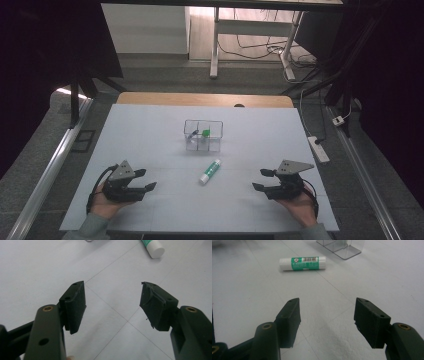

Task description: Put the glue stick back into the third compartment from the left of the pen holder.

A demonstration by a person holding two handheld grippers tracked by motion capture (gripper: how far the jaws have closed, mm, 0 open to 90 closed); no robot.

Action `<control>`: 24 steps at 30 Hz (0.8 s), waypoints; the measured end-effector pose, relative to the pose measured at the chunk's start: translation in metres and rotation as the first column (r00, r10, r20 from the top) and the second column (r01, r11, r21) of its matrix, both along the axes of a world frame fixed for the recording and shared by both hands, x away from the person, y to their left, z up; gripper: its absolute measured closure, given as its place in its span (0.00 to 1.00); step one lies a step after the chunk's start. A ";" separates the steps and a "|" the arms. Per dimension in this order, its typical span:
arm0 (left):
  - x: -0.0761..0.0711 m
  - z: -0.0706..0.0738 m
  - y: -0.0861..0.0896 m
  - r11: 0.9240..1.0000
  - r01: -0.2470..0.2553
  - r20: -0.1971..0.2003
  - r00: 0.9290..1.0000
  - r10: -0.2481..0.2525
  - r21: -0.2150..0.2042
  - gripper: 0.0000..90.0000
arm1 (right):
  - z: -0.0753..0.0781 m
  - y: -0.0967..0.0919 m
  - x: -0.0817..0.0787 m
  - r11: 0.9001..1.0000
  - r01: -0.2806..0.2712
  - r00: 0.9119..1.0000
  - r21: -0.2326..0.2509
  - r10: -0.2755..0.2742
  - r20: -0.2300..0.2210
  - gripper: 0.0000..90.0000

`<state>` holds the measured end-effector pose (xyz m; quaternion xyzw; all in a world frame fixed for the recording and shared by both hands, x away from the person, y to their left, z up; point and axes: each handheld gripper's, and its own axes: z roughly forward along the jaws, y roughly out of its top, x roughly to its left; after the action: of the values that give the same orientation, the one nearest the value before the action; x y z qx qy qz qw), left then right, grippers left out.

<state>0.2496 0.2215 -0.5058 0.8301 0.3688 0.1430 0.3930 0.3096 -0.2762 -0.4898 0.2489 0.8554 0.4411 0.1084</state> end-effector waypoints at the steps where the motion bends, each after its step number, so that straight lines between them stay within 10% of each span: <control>1: 0.000 0.000 0.000 1.000 0.001 -0.001 1.000 -0.001 0.000 0.41 | 0.000 0.001 0.000 1.000 -0.002 1.000 0.002 0.002 -0.001 0.42; 24: 0.001 -0.002 0.000 1.000 0.014 -0.012 1.000 -0.014 0.004 0.41 | 0.014 0.037 0.013 0.994 -0.093 0.996 -0.050 0.093 0.004 0.42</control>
<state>0.2502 0.2211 -0.5076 0.8342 0.3650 0.1363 0.3902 0.3223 -0.2395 -0.4760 0.2047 0.8764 0.4250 0.0965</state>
